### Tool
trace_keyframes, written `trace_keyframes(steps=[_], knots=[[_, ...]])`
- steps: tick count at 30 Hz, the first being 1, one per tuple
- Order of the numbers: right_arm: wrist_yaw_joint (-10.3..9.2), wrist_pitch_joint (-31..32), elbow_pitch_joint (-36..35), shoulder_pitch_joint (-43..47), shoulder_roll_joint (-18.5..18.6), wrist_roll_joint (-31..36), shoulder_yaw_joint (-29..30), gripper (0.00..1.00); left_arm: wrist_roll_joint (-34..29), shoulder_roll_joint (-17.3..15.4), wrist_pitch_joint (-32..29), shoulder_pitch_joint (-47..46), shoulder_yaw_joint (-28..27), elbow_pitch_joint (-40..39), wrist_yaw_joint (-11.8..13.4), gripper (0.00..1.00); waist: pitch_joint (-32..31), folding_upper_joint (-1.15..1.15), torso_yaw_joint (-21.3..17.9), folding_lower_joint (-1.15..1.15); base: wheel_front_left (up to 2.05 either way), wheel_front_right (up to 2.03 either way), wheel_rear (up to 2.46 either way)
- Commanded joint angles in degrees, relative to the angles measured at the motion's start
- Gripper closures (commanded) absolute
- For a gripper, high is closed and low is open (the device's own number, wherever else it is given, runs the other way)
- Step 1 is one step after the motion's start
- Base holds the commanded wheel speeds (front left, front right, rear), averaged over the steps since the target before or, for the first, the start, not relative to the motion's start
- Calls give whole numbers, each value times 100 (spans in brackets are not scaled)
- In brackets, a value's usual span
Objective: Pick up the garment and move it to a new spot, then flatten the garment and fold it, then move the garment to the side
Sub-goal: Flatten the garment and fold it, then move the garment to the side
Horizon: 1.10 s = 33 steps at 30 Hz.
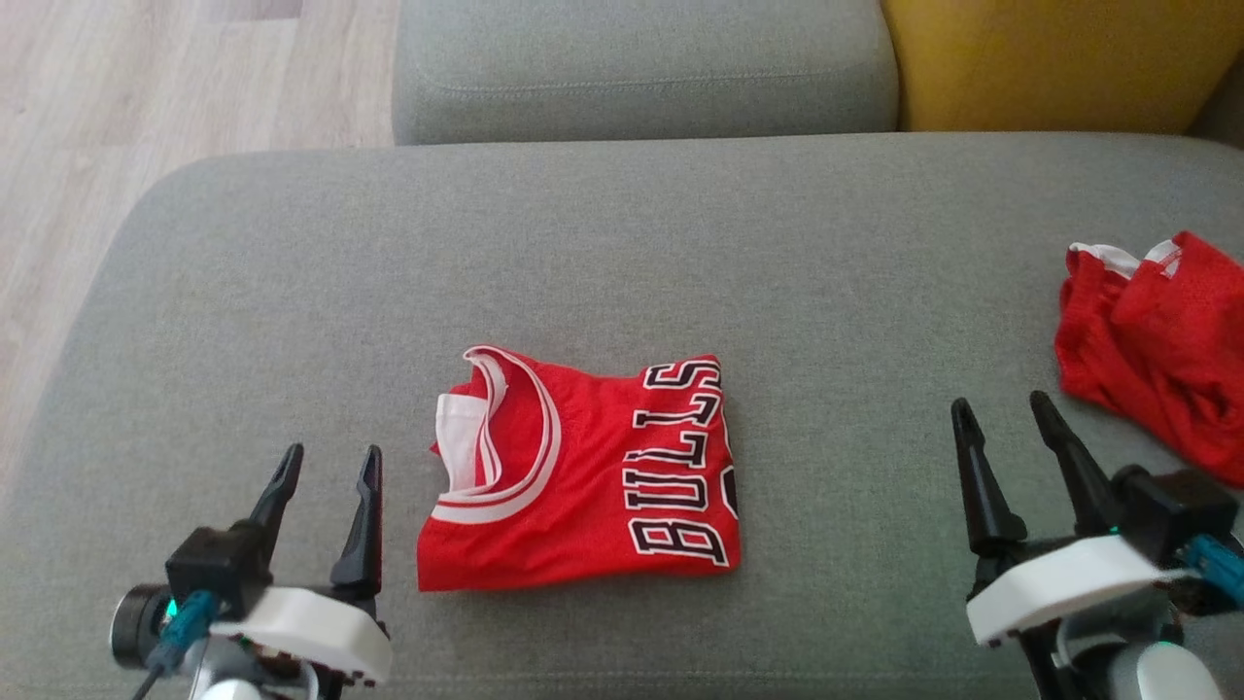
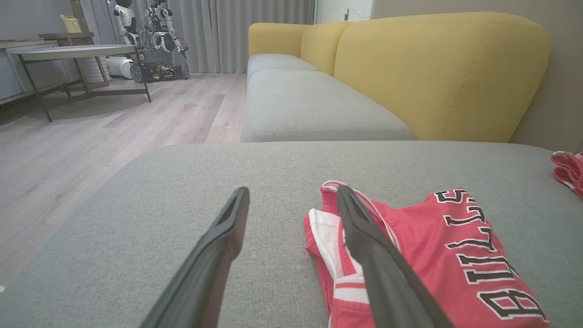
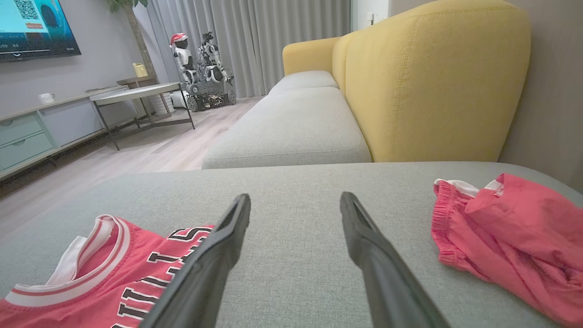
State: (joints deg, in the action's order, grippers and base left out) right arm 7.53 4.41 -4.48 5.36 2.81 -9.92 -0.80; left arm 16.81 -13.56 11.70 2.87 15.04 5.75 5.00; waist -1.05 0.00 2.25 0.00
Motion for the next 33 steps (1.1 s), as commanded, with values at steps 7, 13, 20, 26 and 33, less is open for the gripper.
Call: trace_keyframes(steps=[7, 13, 20, 26, 33], knots=[[-4, 108, -345, 14, 16, 102, 44, 0, 27, -157, -18, -165, -184, -241, 72, 0, -61, 0, -3, 0, 0, 0, 0], [-4, 132, -381, 57, 10, 104, 58, 0, 29, -194, -19, -175, -184, -246, 106, 0, -63, 0, -28, 0, 0, 0, 0], [-4, 125, -359, 26, 8, 71, 60, 0, 44, -218, -15, -216, -168, -235, 121, 0, -47, 0, -28, 0, 0, 0, 0], [-4, 115, -329, 13, 8, 52, 52, 0, 61, -230, -7, -232, -155, -243, 140, 0, -30, 0, -26, 0, 0, 0, 0], [-4, 158, -101, -119, 8, 60, -25, 0, 56, -237, 4, -360, -113, -298, 138, 0, 118, 0, 82, 0, 0, 0, 0]])
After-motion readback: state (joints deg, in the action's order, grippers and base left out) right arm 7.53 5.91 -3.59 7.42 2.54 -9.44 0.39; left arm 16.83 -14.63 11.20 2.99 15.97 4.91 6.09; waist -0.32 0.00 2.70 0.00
